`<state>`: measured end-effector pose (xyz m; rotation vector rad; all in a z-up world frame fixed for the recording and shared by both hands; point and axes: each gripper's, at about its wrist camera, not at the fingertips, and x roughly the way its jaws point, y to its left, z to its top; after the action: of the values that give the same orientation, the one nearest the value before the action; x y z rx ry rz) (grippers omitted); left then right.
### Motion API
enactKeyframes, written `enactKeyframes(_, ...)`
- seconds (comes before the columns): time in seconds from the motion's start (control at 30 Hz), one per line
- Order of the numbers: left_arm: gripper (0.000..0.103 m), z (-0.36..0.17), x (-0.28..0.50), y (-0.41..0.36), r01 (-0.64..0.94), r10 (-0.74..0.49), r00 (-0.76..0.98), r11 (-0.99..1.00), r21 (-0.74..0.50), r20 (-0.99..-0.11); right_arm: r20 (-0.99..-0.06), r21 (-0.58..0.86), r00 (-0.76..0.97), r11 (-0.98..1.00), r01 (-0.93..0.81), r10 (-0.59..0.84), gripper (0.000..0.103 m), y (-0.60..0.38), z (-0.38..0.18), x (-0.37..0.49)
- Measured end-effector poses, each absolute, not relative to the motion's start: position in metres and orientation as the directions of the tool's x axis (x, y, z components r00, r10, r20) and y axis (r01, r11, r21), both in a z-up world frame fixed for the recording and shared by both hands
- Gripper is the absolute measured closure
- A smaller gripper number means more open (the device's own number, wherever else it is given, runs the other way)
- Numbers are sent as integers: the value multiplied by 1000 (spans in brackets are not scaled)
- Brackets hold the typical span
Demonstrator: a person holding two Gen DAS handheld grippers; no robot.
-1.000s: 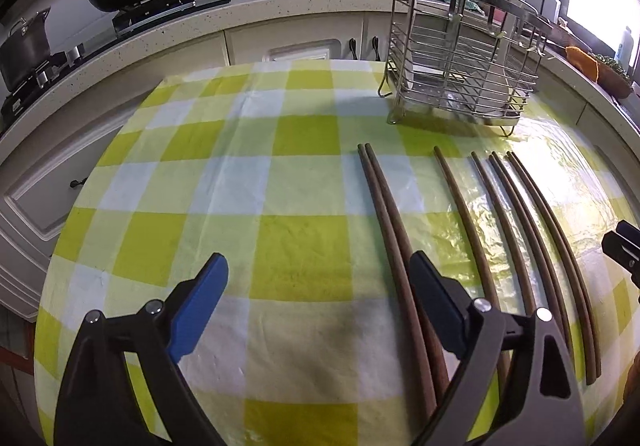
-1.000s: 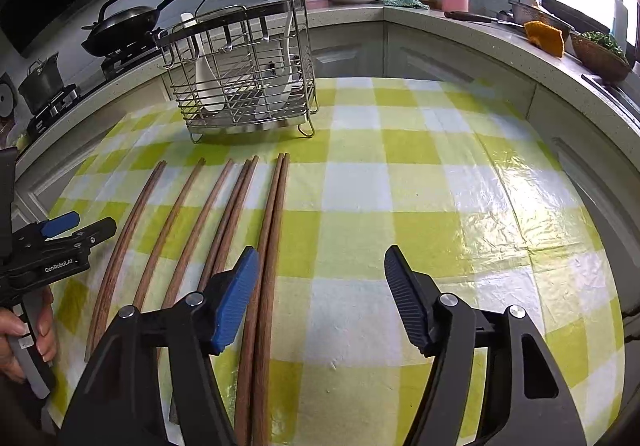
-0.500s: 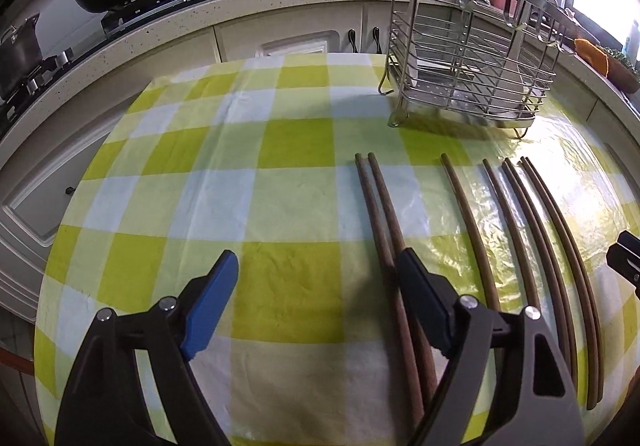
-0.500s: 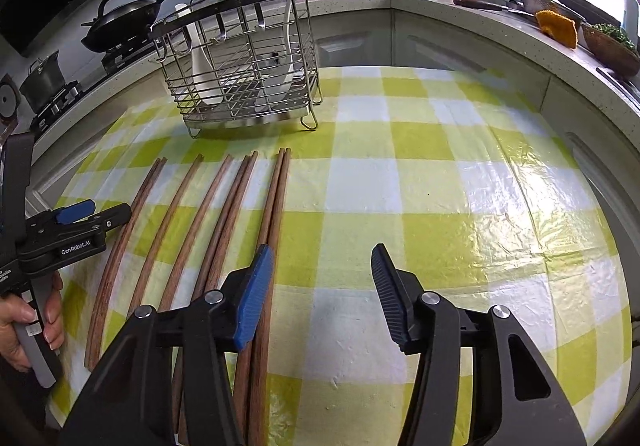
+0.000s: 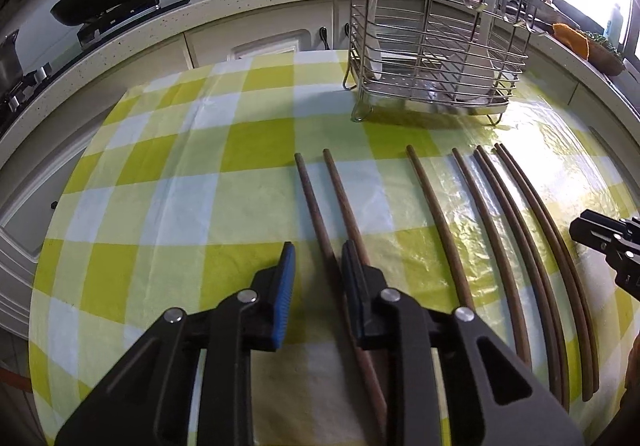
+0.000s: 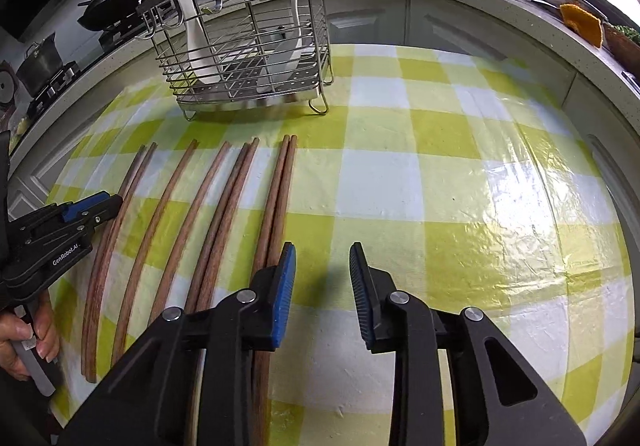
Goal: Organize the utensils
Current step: 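Grasp one wooden chopstick with the right tool while the left tool grasps another chopstick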
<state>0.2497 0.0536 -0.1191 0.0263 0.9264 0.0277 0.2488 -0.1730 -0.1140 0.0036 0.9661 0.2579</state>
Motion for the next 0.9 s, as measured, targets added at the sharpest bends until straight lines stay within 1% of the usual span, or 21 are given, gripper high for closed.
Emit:
enactKeyframes(0.47,79,-120,250,60,1,5,613,1000,7,-790,-830,87,520,967,-240,204,76,-150,-117,262)
enactKeyframes(0.73,79,-119,258,57,0,-9,602,1000,-11,-799,-861,12,489,966,-256,141,80,-134,-117,279)
enactKeyframes(0.83,79,-120,258,52,4,-3,601,1000,-1,-799,-869,3,476,964,-265,133,86,-129,-116,282)
enactKeyframes(0.87,79,-120,258,51,8,-2,600,1000,3,-800,-869,0,476,964,-267,132,91,-129,-116,281)
enactKeyframes(0.9,88,-120,257,50,15,-8,600,1000,2,-800,-868,-4,478,963,-269,131,94,-129,-117,280)
